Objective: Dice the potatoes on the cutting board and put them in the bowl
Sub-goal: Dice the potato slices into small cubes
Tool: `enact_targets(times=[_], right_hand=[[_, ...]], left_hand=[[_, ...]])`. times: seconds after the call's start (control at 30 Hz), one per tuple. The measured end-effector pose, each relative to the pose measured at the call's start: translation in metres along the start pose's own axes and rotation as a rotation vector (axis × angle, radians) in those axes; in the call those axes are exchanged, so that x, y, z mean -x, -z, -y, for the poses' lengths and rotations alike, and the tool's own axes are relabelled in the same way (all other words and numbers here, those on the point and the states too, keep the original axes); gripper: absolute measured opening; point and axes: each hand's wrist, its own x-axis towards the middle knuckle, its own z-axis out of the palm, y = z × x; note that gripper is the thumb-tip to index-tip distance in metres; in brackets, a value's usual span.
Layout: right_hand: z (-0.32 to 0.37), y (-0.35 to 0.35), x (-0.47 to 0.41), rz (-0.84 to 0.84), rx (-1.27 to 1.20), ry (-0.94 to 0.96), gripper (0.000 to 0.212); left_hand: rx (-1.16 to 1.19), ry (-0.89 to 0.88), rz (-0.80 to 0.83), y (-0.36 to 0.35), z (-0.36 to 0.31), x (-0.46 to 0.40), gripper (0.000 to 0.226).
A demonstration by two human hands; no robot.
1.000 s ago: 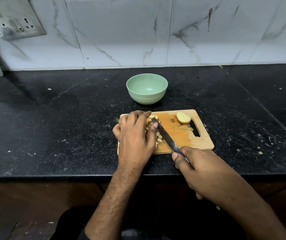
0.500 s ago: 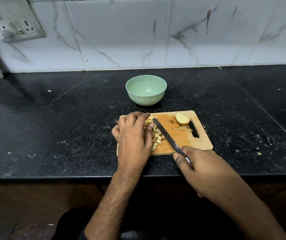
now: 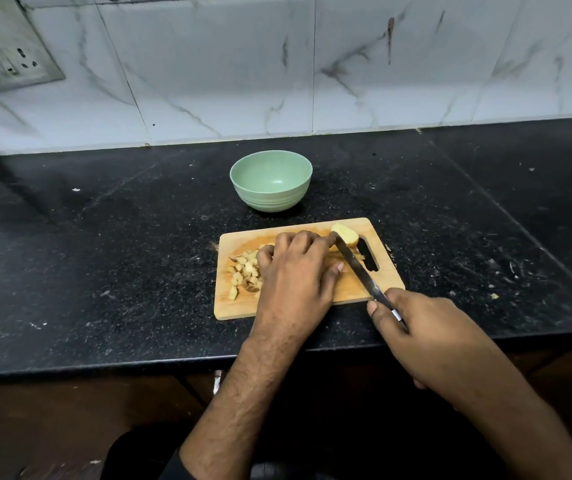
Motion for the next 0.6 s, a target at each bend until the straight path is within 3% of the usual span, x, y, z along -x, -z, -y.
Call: enact_targets(times=[0.27,0.47,0.6], right_hand=[[-0.016,0.004,0.001,-0.030,-0.023,-0.032,0.034],[-0.019,0.004,0.001,-0.027,-0.044,-0.028,0.032],[-0.019,0.003,-0.001,-0.029,-0.044,-0.028,0.033]], left_hand=[[-0.128,-0.015,0.120,-0.010,-0.018,-0.017,0.033],[-0.035,0.079,0.076,-0.012,-0.021,-0.021,0.029],[-0.096,0.050,0.079,-0.008,-0.017,-0.016,0.013]])
